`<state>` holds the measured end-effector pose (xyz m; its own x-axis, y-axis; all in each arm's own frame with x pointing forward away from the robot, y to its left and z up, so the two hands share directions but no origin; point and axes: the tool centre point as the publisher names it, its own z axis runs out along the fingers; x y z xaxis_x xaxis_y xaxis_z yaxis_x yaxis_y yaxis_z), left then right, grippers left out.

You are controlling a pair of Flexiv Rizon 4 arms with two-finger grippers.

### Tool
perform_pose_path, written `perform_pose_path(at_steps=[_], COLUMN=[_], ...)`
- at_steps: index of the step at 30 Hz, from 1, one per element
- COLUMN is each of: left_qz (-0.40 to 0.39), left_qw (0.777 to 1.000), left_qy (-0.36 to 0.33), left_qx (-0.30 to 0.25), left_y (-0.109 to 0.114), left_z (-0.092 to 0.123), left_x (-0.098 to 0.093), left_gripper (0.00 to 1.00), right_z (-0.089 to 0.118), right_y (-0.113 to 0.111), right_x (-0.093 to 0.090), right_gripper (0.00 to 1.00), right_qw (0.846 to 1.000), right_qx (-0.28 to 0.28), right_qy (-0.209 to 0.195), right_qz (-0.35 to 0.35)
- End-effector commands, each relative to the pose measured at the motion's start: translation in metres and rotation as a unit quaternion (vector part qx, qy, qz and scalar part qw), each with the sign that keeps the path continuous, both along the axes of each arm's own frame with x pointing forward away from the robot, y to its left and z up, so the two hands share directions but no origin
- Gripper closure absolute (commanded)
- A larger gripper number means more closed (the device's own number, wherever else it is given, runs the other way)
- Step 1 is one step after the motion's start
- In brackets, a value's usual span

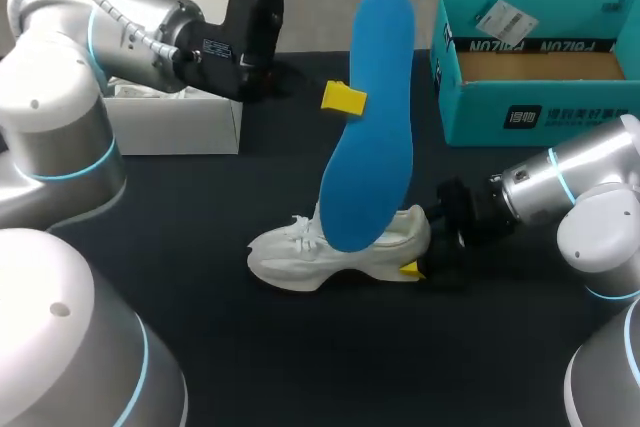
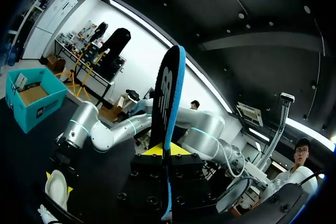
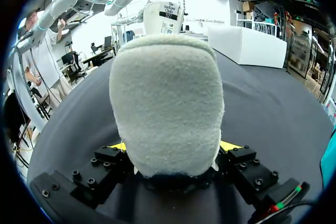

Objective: Take the shoe out of the shoebox, open the shoe tongue, remove and reinsert the insole, then place the shoe into the shoebox

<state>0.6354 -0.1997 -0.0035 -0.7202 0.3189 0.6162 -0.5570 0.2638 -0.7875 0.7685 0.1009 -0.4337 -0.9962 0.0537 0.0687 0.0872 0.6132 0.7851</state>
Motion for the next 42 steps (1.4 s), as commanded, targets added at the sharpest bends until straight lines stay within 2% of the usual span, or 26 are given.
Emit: perform_pose_path(at_steps=[1, 12, 21, 37, 38, 39, 40, 42], left_qz=[0.005, 0.031, 0.013, 0.004, 0.004, 0.004, 0.004, 0.004], left_qw=[0.999, 0.996, 0.998, 0.997, 0.997, 0.997, 0.997, 0.997], left_qy=[0.031, 0.070, 0.043, 0.040, 0.040, 0.040, 0.040, 0.040], left_qx=[-0.014, -0.043, -0.046, -0.059, -0.059, -0.059, -0.059, -0.059], left_y=[0.001, 0.011, 0.019, 0.012, 0.012, 0.012, 0.012, 0.012], left_z=[-0.004, 0.032, 0.062, 0.069, 0.069, 0.069, 0.069, 0.069], left_x=[-0.007, -0.021, -0.043, -0.046, -0.046, -0.046, -0.046, -0.046], left_gripper=[1.00, 1.00, 1.00, 1.00, 1.00, 1.00, 1.00, 1.00], right_z=[-0.006, -0.006, -0.006, -0.006, -0.006, -0.006, -0.006, -0.006], right_y=[0.002, 0.002, 0.002, 0.002, 0.002, 0.002, 0.002, 0.002], right_x=[-0.002, -0.002, -0.002, -0.002, -0.002, -0.002, -0.002, -0.002], right_gripper=[1.00, 1.00, 1.00, 1.00, 0.88, 0.63, 0.00, 0.00], right_qw=[1.000, 1.000, 1.000, 1.000, 1.000, 1.000, 1.000, 1.000], right_qx=[-0.001, -0.001, -0.001, -0.001, -0.001, -0.001, -0.001, -0.001], right_qy=[-0.001, -0.001, -0.001, -0.001, -0.001, -0.001, -0.001, -0.001], right_qz=[-0.001, -0.001, -0.001, -0.001, -0.001, -0.001, -0.001, -0.001])
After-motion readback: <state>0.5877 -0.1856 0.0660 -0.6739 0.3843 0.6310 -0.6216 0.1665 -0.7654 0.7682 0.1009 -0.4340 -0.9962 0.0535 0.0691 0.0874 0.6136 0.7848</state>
